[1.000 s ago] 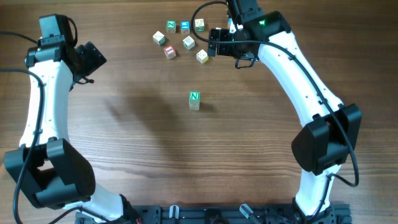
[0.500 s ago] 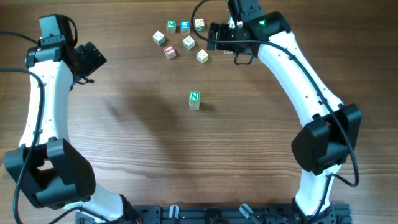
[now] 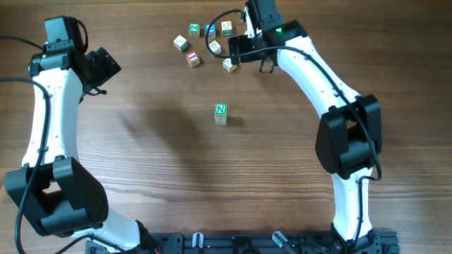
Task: Form a tower
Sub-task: 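Raise the right gripper and move it back over the block cluster, then lower the right gripper and grasp a white picture block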
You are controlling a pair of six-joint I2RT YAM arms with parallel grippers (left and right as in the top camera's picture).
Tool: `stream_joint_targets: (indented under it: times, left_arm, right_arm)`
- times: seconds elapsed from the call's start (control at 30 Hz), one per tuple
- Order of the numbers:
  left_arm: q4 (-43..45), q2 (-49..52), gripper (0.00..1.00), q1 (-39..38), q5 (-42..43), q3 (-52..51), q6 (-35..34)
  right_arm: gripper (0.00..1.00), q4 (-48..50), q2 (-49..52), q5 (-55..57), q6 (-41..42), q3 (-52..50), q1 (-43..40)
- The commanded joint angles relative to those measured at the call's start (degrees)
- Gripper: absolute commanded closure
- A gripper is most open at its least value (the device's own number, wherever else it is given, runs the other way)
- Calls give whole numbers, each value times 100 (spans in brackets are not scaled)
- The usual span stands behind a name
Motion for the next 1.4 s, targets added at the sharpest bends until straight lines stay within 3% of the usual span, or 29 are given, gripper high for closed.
stream_joint_targets:
  times: [0.0,0.37,0.63,0.8,0.93,1.07,1.27,1.37]
  left_arm:
    - [11,-107,0,15,-55,74,66]
    - [11,-107,0,15,-55,74,66]
    - [11,-107,0,15,-55,74,66]
    - [11,-107,0,15,-55,74,66]
    - [11,-107,0,15,-55,74,68]
    - [11,-107,0,15,-55,74,66]
    - [11,-107,0,15,-55,74,66]
    - [11,-107,0,15,-55,74,66]
  right_arm:
    - [0,151,101,-212,-544,13,42]
    - [2,901,190,-214,-535,13,42]
    - [3,1130,863,-520,-553,13,42]
    - [18,1255,1213,-992,-686,13,46]
    - [23,1233,1311,-997,-686,13,48]
    - [47,1252,1311,-1038,-686,13,57]
    - [66,1091,1311,-1032,-678,13,98]
    - [69,929,1307,-1029,-660,15,94]
